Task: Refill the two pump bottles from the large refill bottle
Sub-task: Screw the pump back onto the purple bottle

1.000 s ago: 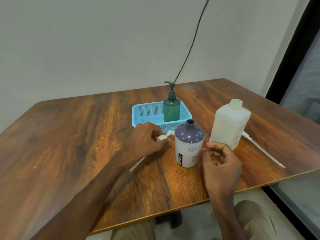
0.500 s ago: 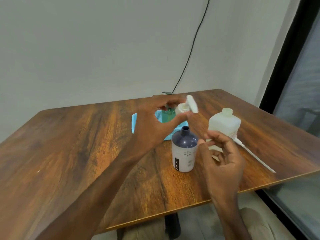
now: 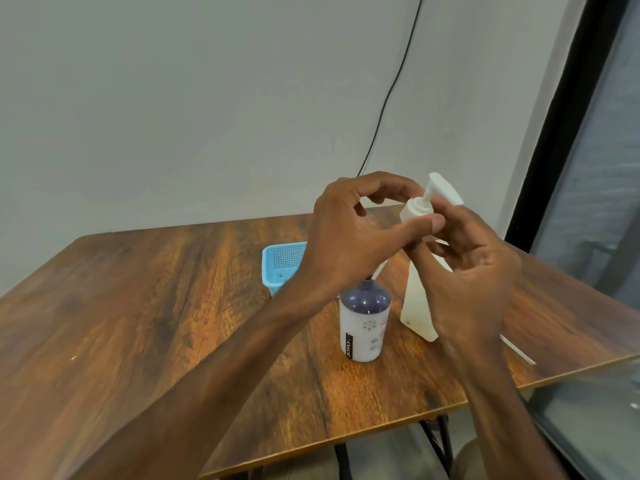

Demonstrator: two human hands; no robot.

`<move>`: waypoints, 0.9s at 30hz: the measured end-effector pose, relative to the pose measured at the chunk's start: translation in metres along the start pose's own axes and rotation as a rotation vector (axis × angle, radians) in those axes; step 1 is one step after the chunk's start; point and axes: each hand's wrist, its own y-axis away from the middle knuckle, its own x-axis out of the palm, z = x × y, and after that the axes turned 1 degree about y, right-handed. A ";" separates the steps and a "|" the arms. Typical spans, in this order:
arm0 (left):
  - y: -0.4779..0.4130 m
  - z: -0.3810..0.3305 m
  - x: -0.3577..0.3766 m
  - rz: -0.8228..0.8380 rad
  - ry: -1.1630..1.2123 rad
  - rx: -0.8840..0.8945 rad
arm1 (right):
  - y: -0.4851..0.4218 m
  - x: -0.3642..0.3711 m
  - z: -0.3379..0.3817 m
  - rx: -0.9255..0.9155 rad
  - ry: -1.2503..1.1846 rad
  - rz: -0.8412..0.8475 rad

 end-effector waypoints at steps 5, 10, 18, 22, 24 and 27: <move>-0.005 0.008 -0.011 0.087 -0.042 -0.075 | -0.007 0.005 0.000 -0.015 0.018 0.039; 0.012 0.057 -0.034 0.313 -0.051 -0.216 | -0.019 0.010 0.003 -0.025 0.037 0.087; 0.051 0.118 -0.013 0.570 -0.121 -0.386 | -0.035 0.019 0.000 -0.032 0.110 0.247; 0.054 0.127 -0.005 0.563 -0.066 -0.455 | -0.034 0.020 -0.011 0.024 0.185 0.342; 0.057 0.130 -0.004 0.540 -0.043 -0.490 | -0.029 0.019 -0.018 0.063 0.217 0.354; 0.060 0.132 -0.002 0.522 -0.014 -0.512 | -0.030 0.017 -0.015 0.014 0.212 0.305</move>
